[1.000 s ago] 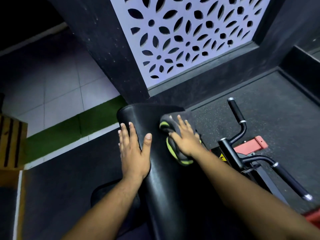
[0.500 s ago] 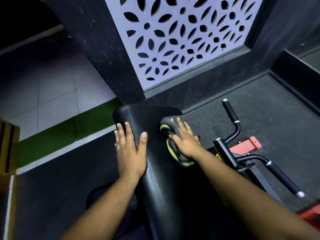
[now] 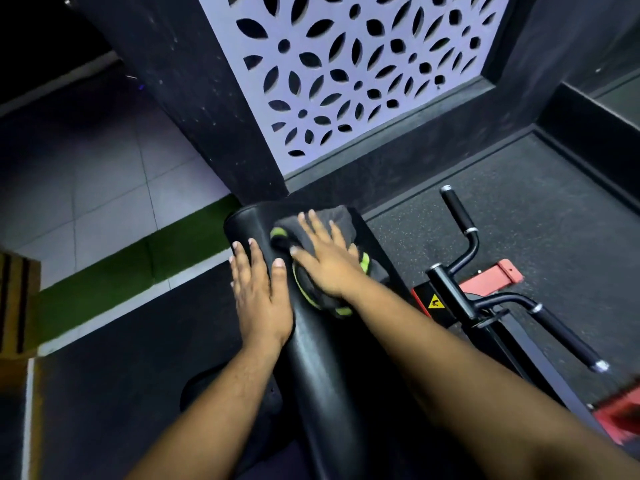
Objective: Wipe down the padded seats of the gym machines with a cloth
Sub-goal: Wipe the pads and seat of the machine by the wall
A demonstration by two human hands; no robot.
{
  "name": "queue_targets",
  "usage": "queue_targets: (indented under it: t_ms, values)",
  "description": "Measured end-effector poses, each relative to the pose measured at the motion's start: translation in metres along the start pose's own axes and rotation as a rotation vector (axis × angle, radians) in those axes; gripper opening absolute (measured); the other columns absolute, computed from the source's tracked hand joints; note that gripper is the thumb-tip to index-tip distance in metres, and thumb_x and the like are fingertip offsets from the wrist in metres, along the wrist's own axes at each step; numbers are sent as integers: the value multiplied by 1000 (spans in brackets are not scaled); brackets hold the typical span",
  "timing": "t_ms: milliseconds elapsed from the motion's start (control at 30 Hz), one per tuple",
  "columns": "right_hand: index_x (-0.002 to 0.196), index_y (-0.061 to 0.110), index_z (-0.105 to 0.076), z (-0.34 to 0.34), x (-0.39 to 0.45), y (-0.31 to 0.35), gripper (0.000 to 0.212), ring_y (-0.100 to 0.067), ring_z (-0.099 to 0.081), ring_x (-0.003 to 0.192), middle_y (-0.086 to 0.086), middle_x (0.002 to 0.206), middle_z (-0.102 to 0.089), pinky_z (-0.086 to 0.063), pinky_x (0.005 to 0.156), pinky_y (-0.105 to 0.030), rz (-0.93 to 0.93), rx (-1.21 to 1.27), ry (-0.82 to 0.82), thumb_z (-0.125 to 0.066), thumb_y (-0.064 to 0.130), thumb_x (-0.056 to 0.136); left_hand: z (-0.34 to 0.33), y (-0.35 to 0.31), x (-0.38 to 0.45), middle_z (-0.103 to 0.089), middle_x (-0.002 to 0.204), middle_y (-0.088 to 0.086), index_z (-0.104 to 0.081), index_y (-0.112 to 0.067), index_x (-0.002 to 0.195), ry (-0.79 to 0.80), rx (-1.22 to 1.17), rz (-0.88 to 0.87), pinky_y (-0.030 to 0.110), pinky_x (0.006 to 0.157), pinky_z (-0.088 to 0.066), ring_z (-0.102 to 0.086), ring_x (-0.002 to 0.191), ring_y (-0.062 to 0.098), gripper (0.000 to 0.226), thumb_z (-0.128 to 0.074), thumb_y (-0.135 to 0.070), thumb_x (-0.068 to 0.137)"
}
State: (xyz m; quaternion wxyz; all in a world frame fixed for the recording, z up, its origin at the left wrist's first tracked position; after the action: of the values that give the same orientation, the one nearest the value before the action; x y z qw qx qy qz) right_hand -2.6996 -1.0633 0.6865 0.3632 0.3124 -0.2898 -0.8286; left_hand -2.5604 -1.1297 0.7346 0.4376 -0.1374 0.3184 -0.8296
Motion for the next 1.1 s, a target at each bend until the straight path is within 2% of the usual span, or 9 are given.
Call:
queue_targets:
  t_ms: [100, 200, 400, 500, 633, 767, 867, 967, 1100]
  values:
    - [152, 65, 2, -14, -85, -42, 69, -10, 10, 157, 34, 165, 12, -10, 119, -61, 93, -43, -18, -35, 71, 94, -5, -1, 1, 11, 172, -2, -6, -27, 164, 30, 68, 10, 43, 129, 2, 10, 158, 16, 84, -21, -70, 94]
    - [137, 81, 3, -11, -88, -94, 62, -5, 11, 156, 31, 166, 9, -8, 119, -68, -44, -23, -35, -39, 68, 92, -4, -2, 0, 11, 172, 1, -4, -25, 165, 22, 150, 8, 45, 129, 1, 10, 159, 18, 81, -41, -55, 99]
    - [157, 55, -12, 9, 13, -96, 62, -22, 2, 158, 17, 171, 7, -15, 114, -69, -257, 55, -57, -38, 60, 101, -4, 0, 2, 10, 172, -2, -4, -27, 165, 18, 140, 20, 47, 129, -5, 9, 159, 16, 88, -42, -56, 91]
    - [159, 49, -9, 4, -35, -109, 67, -15, 0, 158, 19, 171, 2, -19, 117, -63, -181, 9, -54, -40, 59, 101, -3, -2, 0, 12, 172, -3, -3, -29, 165, 20, 149, 14, 48, 129, -7, 10, 158, 15, 84, -51, -48, 99]
    - [145, 63, -1, -6, -114, -139, 66, -11, -1, 157, 20, 170, -1, -19, 120, -58, -212, 20, -60, -48, 55, 99, -3, -4, 0, 13, 172, 1, -2, -26, 165, 23, 189, 20, 47, 129, -2, 11, 158, 18, 85, -52, -46, 99]
    - [156, 53, -21, 9, -70, -131, 61, -17, -7, 157, 18, 170, -6, -19, 116, -61, -255, 49, -133, -47, 53, 102, -1, -16, -1, 14, 172, 4, -3, -21, 165, 28, 319, -44, 48, 129, 0, 14, 158, 19, 86, -49, -51, 98]
    - [157, 53, -18, 13, -37, -128, 61, -18, -6, 157, 17, 171, -4, -16, 116, -66, -312, 83, -102, -43, 53, 102, -10, -32, -15, 13, 172, 5, -5, -19, 165, 83, 452, -180, 48, 128, 4, 15, 158, 19, 89, -48, -56, 96]
    - [160, 49, -8, 0, -77, -131, 66, -15, 0, 158, 18, 171, 2, -16, 119, -59, -306, 17, -73, -40, 57, 102, -25, -37, -49, 4, 173, 3, -11, -20, 164, 147, 534, -312, 51, 128, 4, 13, 158, 19, 93, -36, -68, 89]
    - [159, 50, 0, -26, -162, -114, 81, -13, 6, 158, 18, 170, 10, -18, 119, -56, -230, -34, -37, -27, 69, 86, -20, -32, -52, 2, 173, -1, -11, -22, 165, 115, 434, -275, 49, 128, 5, 12, 158, 13, 89, -23, -73, 93]
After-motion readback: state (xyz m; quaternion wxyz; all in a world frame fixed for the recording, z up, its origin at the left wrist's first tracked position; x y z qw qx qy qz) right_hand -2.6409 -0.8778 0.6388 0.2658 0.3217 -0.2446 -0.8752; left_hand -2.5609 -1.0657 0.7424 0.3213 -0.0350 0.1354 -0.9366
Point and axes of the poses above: each hand's wrist, its own x-axis towards the middle knuckle, its own z-axis out of the back of the hand, y = z × x, the point moved 9 cm from there along x, towards the middle knuckle
